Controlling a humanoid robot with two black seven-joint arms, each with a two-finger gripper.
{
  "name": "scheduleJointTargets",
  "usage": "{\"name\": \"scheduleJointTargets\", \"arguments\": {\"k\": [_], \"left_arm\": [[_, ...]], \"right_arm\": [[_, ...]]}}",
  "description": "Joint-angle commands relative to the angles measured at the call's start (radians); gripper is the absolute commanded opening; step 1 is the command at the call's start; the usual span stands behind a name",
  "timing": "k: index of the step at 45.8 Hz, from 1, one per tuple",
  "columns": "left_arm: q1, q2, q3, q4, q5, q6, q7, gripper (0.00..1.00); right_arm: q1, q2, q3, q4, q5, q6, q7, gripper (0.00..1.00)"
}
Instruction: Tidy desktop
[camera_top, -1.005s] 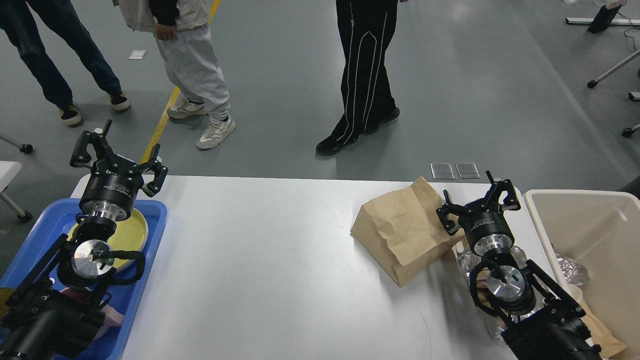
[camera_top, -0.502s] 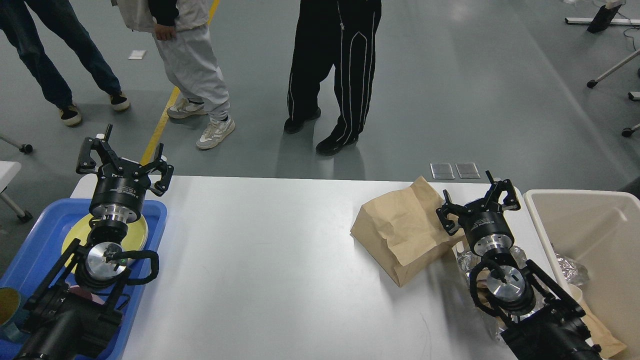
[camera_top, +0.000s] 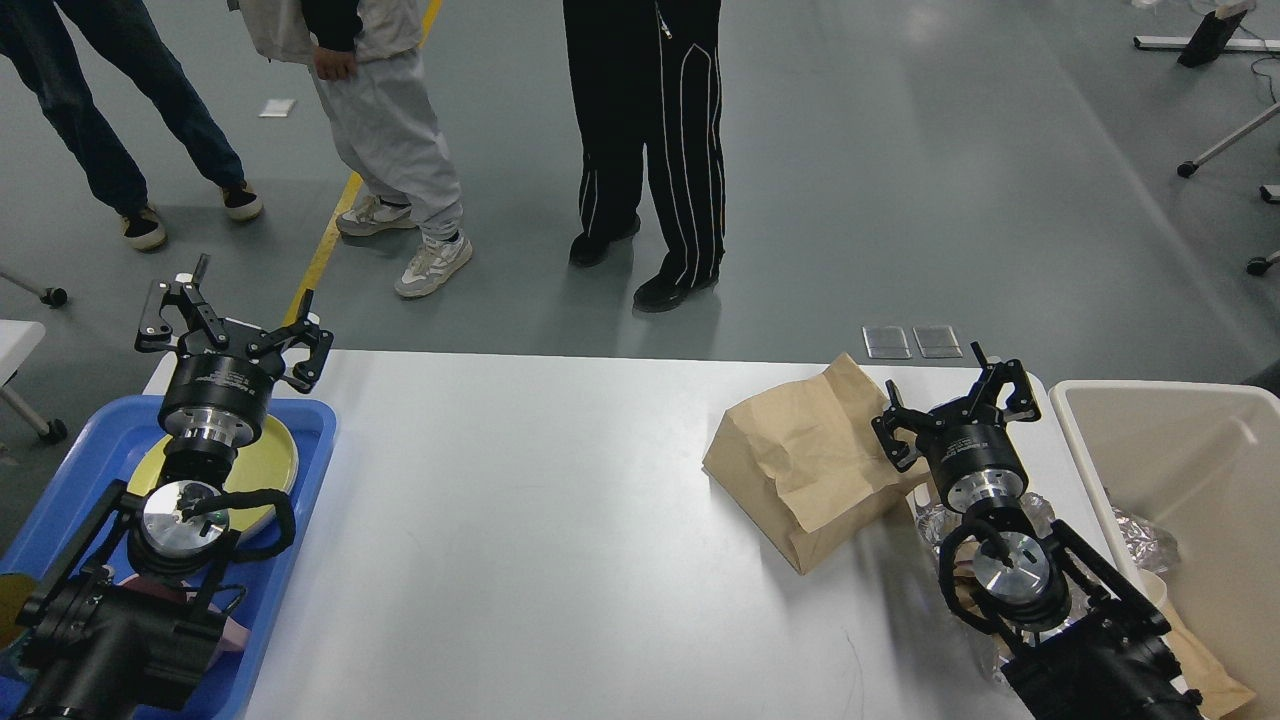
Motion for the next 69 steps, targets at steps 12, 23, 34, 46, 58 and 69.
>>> {"name": "scheduleJointTargets", "arguments": {"k": [12, 23, 34, 46, 58, 69], "left_arm": [[0.05, -0.022, 0.052, 0.164, 0.028, -0.221, -0.004, 0.96], [0.055, -0.038, 0.055, 0.173, 0.017, -0.218, -0.122, 0.97], [0.055, -0.028, 0.063, 0.175, 0.017, -0.229, -0.103, 0.97], [0.055, -0.029, 0.063, 0.175, 0.017, -0.23, -0.103, 0.97], [0.055, -0.029, 0.063, 0.175, 0.017, -0.23, -0.103, 0.97], [0.055, -0.029, 0.063, 0.175, 0.017, -0.23, -0.103, 0.97]], "right_arm": [[0.001, -0.001, 0.0, -0.001, 0.0, 0.0, 0.0, 1.0], [0.001, -0.001, 0.0, -0.001, 0.0, 0.0, 0.0, 1.0], [0.001, -0.001, 0.0, -0.001, 0.0, 0.0, 0.0, 1.0], [0.001, -0.001, 0.0, -0.001, 0.0, 0.0, 0.0, 1.0], [0.001, -0.001, 0.0, -0.001, 0.0, 0.0, 0.0, 1.0], [0.004, 0.005, 0.0, -0.008, 0.0, -0.002, 0.0, 1.0]]}}
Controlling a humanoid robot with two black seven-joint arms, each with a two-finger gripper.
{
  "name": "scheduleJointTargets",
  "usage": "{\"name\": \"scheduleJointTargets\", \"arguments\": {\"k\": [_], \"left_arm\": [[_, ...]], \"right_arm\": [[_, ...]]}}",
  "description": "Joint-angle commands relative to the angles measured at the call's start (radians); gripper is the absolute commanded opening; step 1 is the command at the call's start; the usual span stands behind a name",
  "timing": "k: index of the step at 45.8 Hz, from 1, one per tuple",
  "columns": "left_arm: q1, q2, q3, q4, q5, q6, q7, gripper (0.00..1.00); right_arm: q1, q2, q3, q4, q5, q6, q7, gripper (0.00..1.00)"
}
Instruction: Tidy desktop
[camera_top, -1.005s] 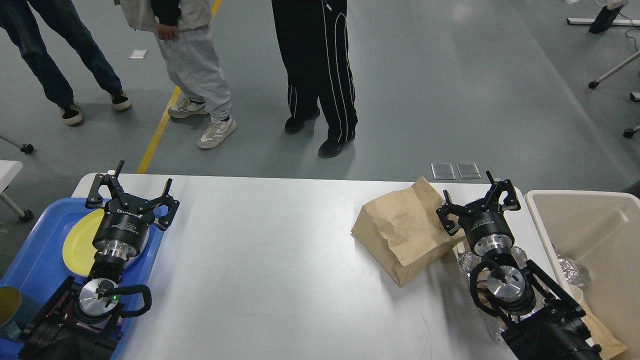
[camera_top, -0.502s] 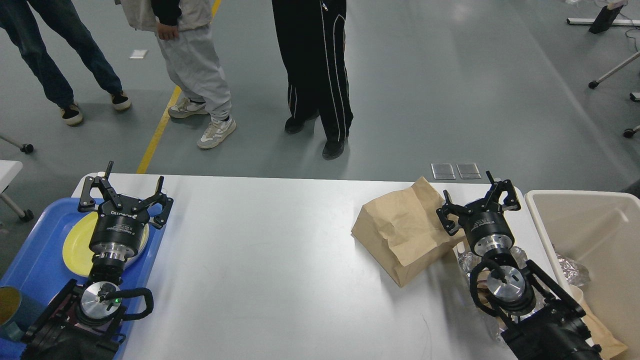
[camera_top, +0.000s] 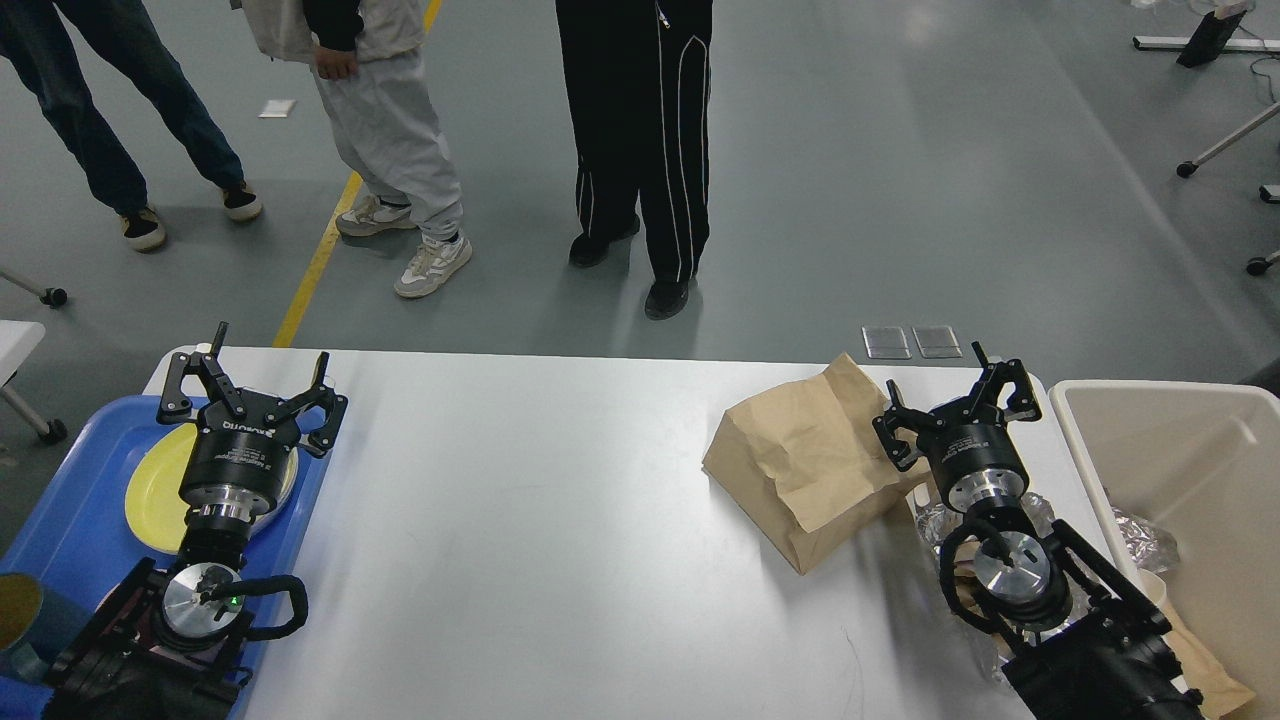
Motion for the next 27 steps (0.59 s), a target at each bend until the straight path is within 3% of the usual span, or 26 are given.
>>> {"name": "scheduleJointTargets", "arguments": {"k": [1, 8, 13, 27], "left_arm": [[0.0, 0.0, 0.0, 0.0, 0.0, 0.0, 0.0, 0.97], [0.0, 0.0, 0.0, 0.0, 0.0, 0.0, 0.0, 0.97], [0.0, 0.002, 0.0, 0.0, 0.0, 0.0, 0.0, 0.97], [0.0, 0.002, 0.0, 0.0, 0.0, 0.0, 0.0, 0.97]], "right_arm": [[0.005, 0.006, 0.001, -0.005, 0.0, -0.002, 0.0, 1.0], [0.012, -0.013, 0.022, 0.011, 0.003, -0.017, 0.0, 1.0], [0.005, -0.1, 0.097, 0.051, 0.015, -0.02, -0.001, 1.0], [0.015, -0.188, 0.097, -0.006, 0.028, -0.008, -0.015, 1.0]]}}
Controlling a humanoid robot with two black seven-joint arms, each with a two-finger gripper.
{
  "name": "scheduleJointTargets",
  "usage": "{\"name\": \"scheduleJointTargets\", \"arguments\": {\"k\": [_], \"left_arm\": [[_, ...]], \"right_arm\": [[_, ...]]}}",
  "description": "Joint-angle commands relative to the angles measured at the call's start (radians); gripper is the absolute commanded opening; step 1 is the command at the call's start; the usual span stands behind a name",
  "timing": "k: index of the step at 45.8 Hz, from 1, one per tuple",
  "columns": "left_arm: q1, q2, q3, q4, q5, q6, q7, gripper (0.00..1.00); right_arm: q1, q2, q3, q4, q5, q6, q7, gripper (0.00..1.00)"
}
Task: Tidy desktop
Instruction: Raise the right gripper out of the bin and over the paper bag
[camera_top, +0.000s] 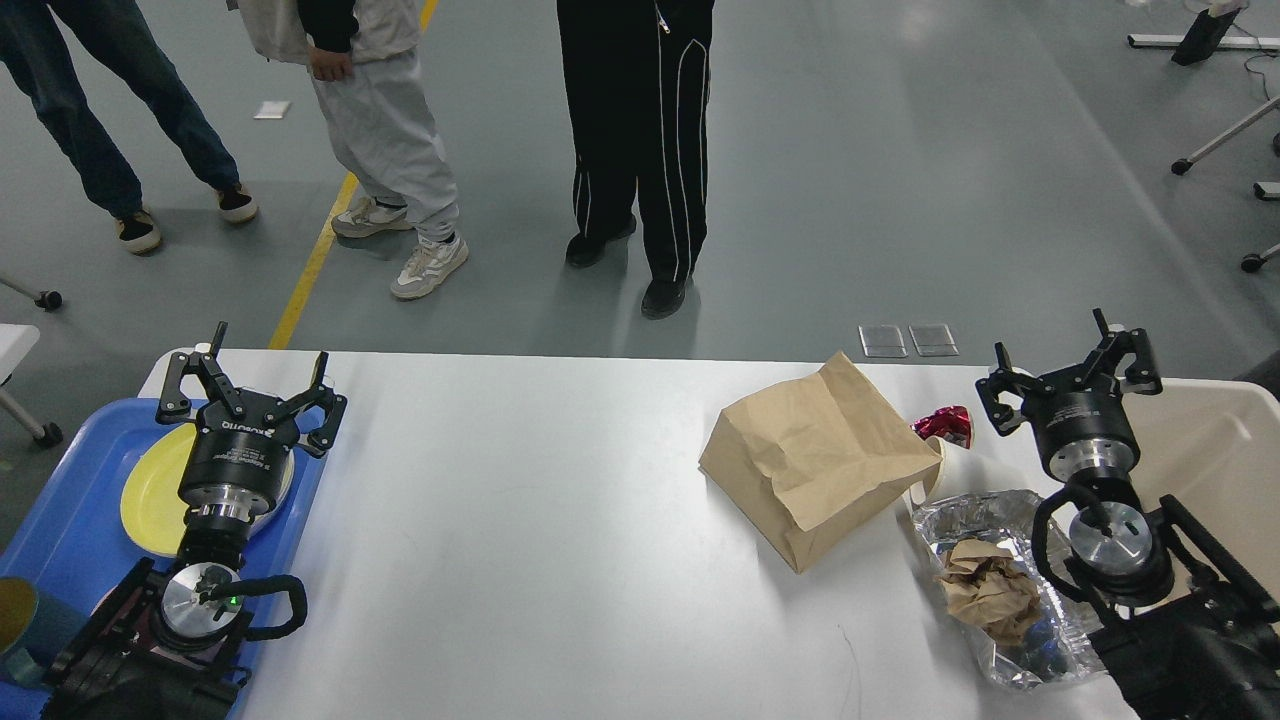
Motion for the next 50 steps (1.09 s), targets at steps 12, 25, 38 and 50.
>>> {"name": "scheduleJointTargets", "arguments": {"k": [12, 25, 38, 50], "left_arm": [[0.0, 0.0, 0.0, 0.0, 0.0, 0.0, 0.002, 0.97], [0.0, 0.0, 0.0, 0.0, 0.0, 0.0, 0.0, 0.97], [0.0, 0.0, 0.0, 0.0, 0.0, 0.0, 0.0, 0.97], [0.0, -0.002, 0.0, 0.0, 0.0, 0.0, 0.0, 0.97]], "right_arm": [[-0.026, -0.013, -0.059, -0.015, 0.008, 0.012, 0.001, 1.0], [-0.014, 0.006, -0.167, 0.001, 0.008, 0.037, -0.001, 1.0], [0.029, 0.059, -0.185, -0.002, -0.005, 0.02, 0.001, 1.0], [0.098, 0.072, -0.237, -0.002, -0.008, -0.001, 0.002, 1.0]]}}
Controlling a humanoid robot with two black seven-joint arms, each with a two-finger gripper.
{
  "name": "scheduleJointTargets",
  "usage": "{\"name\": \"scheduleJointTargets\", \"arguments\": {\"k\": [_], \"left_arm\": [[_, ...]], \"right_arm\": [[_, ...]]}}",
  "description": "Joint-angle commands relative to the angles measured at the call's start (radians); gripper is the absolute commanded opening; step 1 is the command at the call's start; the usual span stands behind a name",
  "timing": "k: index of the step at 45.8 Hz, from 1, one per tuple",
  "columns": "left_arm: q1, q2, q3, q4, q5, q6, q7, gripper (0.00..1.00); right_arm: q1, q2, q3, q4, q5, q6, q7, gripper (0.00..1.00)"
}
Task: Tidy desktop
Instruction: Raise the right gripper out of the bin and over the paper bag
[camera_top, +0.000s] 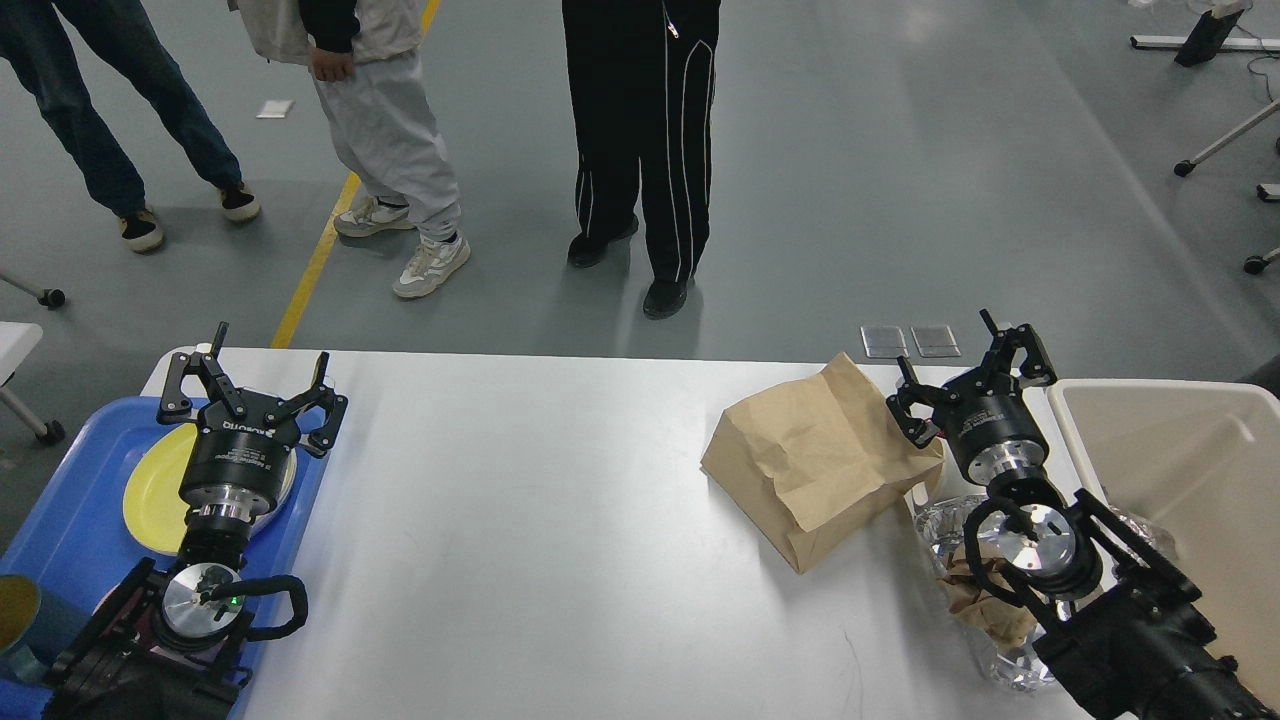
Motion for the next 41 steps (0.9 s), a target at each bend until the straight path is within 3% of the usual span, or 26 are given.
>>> {"name": "scheduleJointTargets", "arguments": {"k": [1, 9, 15, 22, 32, 41], "left_arm": [[0.0, 0.0, 0.0, 0.0, 0.0, 0.0, 0.0, 0.97], [0.0, 0.002, 0.0, 0.0, 0.0, 0.0, 0.0, 0.97], [0.0, 0.0, 0.0, 0.0, 0.0, 0.0, 0.0, 0.97], [0.0, 0.0, 0.0, 0.0, 0.0, 0.0, 0.0, 0.97], [0.0, 0.0, 0.0, 0.0, 0.0, 0.0, 0.0, 0.97], [0.0, 0.0, 0.0, 0.0, 0.0, 0.0, 0.0, 0.97]], "right_arm": [[0.025, 0.003, -0.01, 0.001, 0.0, -0.021, 0.0, 1.0], [0.068, -0.01, -0.019, -0.013, 0.0, -0.028, -0.001, 1.0], [0.103, -0.043, -0.155, -0.003, 0.005, -0.023, 0.005, 1.0], [0.232, -0.22, -0.395, 0.001, 0.014, 0.003, 0.005, 1.0], [0.508, -0.367, -0.963, -0.011, 0.016, 0.041, 0.005, 1.0], [0.91, -0.375, -1.677, 0.004, 0.025, 0.06, 0.004, 1.0]]}}
